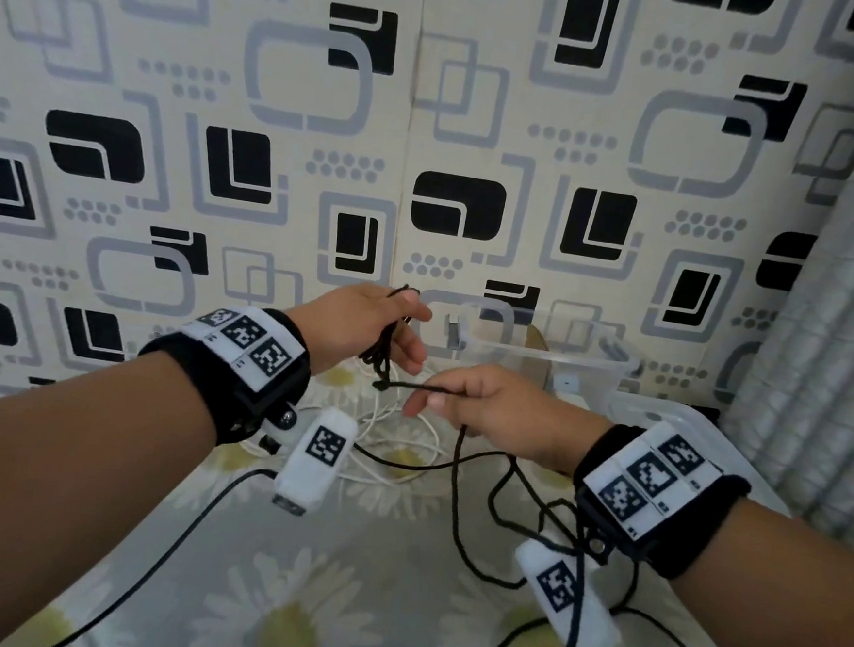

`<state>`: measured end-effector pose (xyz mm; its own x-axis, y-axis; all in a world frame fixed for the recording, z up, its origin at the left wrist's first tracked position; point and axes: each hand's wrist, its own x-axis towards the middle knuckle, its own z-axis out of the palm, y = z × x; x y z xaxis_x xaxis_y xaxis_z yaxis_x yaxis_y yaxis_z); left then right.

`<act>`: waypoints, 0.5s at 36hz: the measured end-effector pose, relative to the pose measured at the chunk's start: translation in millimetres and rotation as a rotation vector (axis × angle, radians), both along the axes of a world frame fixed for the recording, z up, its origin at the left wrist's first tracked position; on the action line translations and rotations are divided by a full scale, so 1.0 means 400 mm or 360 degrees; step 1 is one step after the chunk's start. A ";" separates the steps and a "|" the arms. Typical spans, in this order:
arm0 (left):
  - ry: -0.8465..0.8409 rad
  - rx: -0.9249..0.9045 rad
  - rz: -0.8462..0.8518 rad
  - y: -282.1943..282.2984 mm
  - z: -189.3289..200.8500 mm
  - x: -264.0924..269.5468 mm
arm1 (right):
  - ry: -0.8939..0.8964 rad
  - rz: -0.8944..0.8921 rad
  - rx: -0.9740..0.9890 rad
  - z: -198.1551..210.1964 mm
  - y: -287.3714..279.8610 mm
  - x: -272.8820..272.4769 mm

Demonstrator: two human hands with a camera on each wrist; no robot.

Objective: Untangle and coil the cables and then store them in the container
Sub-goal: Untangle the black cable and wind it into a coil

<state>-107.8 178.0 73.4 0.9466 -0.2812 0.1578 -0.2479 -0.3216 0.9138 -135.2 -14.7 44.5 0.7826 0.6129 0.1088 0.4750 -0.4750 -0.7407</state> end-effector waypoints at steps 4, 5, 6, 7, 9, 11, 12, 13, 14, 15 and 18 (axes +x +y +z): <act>-0.0104 0.0396 -0.0102 -0.006 0.007 -0.019 | 0.0038 -0.0077 0.0292 0.016 -0.016 0.013; -0.0100 0.0428 -0.0128 -0.008 0.007 -0.021 | 0.0056 -0.0092 0.0344 0.020 -0.018 0.017; -0.0094 0.0445 -0.0154 -0.008 0.007 -0.022 | 0.0067 -0.0108 0.0384 0.022 -0.022 0.022; -0.0093 0.0459 -0.0186 -0.008 0.007 -0.022 | 0.0082 -0.0120 0.0423 0.025 -0.024 0.026; -0.0096 0.0482 -0.0265 -0.011 0.007 -0.023 | 0.0100 -0.0131 0.0496 0.032 -0.028 0.034; -0.0095 0.0491 -0.0317 -0.013 0.004 -0.022 | 0.0098 -0.0162 0.0540 0.041 -0.034 0.040; -0.0077 0.0479 -0.0307 -0.012 0.002 -0.018 | 0.0091 -0.0183 0.0542 0.046 -0.037 0.043; -0.0058 0.0459 -0.0284 -0.010 -0.001 -0.014 | 0.0084 -0.0207 0.0532 0.052 -0.042 0.045; -0.0053 0.0447 -0.0264 -0.007 -0.004 -0.010 | 0.0078 -0.0225 0.0509 0.056 -0.047 0.048; -0.0058 0.0445 -0.0252 -0.005 -0.007 -0.007 | 0.0078 -0.0237 0.0477 0.059 -0.053 0.050; -0.0125 0.0555 -0.0203 0.004 -0.016 0.000 | 0.0115 -0.0247 0.0384 0.060 -0.065 0.053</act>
